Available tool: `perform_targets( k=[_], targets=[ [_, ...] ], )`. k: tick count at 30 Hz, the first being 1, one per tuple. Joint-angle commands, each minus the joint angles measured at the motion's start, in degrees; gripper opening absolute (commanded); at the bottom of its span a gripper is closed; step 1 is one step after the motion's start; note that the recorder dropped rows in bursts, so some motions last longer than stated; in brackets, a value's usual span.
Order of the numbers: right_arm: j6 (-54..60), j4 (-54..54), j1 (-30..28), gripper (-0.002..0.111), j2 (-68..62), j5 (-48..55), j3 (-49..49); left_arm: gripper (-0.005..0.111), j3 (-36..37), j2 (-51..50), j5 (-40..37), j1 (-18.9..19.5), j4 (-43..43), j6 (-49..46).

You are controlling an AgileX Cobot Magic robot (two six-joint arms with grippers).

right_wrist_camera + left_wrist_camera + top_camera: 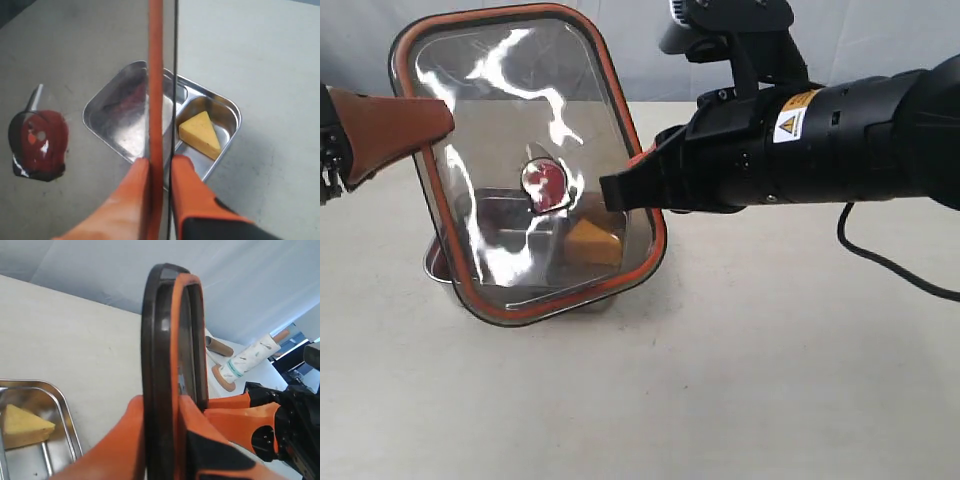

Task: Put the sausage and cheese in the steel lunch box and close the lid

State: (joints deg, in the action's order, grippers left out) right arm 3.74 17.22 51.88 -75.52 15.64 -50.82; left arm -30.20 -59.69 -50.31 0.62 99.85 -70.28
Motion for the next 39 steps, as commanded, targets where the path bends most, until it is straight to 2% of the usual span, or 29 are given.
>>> perform_targets(
  k=[1, 2, 3, 7, 10, 12, 15, 18, 22, 24, 27, 31, 35, 39],
  targets=[
    [1.21, -0.17, 0.71, 0.030, 0.22, -0.96, -0.49, 0.000, -2.91, -0.01, 2.54, 0.17, 0.10, -1.72],
    [1.21, -0.17, 0.71, 0.039, 0.22, -0.96, -0.49, 0.000, -3.46, -0.01, 2.54, 0.17, 0.10, -1.83],
    [1.21, -0.31, 0.71, 0.041, 0.22, -0.96, -0.49, 0.000, -3.58, -0.01, 2.54, 0.17, 0.10, -1.94],
    [1.21, -0.90, 0.71, 0.042, 0.22, -0.96, -0.49, 0.000, -4.11, -0.01, 2.66, 0.17, 0.10, -3.90],
    [1.21, -3.22, 0.71, 0.042, 0.71, -0.04, -0.49, 0.000, -4.93, -0.01, 5.83, 0.17, 0.10, -7.14],
    [0.94, -5.54, 0.71, 0.042, 1.88, 1.70, -0.49, 0.000, -7.17, -0.01, 11.49, 0.17, -6.90, -8.45],
    [0.64, -7.96, 0.71, 0.042, 3.14, 3.20, -0.49, 0.000, -9.78, -0.01, 14.87, 0.17, -13.94, -10.58],
    [0.64, -8.40, 0.71, 0.042, 3.88, 3.63, -0.49, 0.000, -11.27, -0.01, 17.34, -1.06, -16.58, -20.43],
    [0.64, -8.40, 0.71, 0.042, 3.88, 3.76, -0.49, 0.000, -11.64, -0.01, 23.30, -7.16, -17.85, -37.87],
    [0.64, -8.40, 0.71, 0.042, 3.88, 4.25, -0.49, 0.000, -11.64, -0.03, 30.14, -11.90, -19.81, -41.36],
    [0.64, -8.67, 0.71, 0.042, 3.88, 5.73, -0.49, 0.000, -11.64, -0.99, 42.94, -18.78, -26.62, -42.64],
    [0.64, -9.60, 0.71, 0.042, 3.88, 6.87, -0.49, 0.000, -11.53, -3.97, 48.67, -26.72, -37.19, -42.64],
    [0.64, -9.85, 0.71, 0.042, 4.55, 9.36, -0.49, 0.000, -11.53, -8.80, 55.23, -33.53, -39.35, -42.64],
    [-3.74, -13.51, 0.59, 0.042, 7.52, 13.96, -0.49, 0.000, -11.02, -13.33, 64.00, -38.01, -39.35, -43.34]
  ],
)
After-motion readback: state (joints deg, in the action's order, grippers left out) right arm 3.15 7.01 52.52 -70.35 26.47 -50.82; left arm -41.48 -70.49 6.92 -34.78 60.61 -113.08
